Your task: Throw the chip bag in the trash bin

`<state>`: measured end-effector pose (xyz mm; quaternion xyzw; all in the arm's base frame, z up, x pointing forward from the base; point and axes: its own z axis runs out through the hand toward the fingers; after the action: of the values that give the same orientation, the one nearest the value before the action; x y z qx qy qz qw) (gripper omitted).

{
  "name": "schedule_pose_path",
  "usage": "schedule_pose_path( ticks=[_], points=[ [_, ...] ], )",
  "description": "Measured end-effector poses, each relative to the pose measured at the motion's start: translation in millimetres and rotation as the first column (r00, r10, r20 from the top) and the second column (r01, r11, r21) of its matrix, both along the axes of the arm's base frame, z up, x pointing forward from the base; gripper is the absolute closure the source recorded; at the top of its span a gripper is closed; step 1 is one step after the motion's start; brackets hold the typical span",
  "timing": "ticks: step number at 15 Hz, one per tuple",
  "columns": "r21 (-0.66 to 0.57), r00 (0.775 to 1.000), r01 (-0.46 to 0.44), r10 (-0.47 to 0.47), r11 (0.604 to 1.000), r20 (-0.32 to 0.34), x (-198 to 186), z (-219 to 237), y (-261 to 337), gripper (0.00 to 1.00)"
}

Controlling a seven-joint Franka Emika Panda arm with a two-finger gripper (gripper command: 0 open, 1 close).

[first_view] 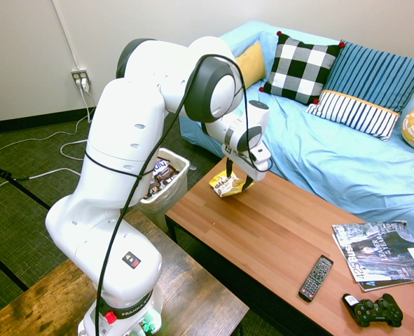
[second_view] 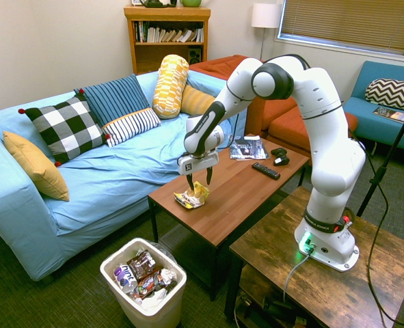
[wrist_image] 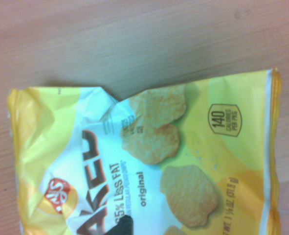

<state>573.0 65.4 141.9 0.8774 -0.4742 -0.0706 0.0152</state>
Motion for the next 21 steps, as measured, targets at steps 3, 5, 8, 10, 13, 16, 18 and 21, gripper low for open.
schedule_pose_path(
  ticks=[3,5,8,10,13,16,18,21],
  points=[
    [-0.002,1.0,0.015,-0.015,1.0,-0.019,2,-14,-2,0.0],
    [0.0,0.999,0.021,-0.021,1.0,-0.032,1,-23,-2,0.0],
    [0.009,0.998,0.038,-0.038,0.999,-0.049,1,-36,-2,1.0],
    [0.013,0.997,0.047,-0.046,0.999,-0.055,2,-39,-3,1.0],
    [0.012,0.997,0.053,-0.053,0.998,-0.057,4,-42,-5,1.0],
    [0.017,0.996,0.063,-0.061,0.998,-0.06,5,-45,-6,1.0],
    [0.02,0.996,0.062,-0.061,0.998,-0.062,7,-45,-8,1.0],
    [0.024,0.996,0.062,-0.06,0.998,-0.066,10,-45,-9,1.0]
  ],
)
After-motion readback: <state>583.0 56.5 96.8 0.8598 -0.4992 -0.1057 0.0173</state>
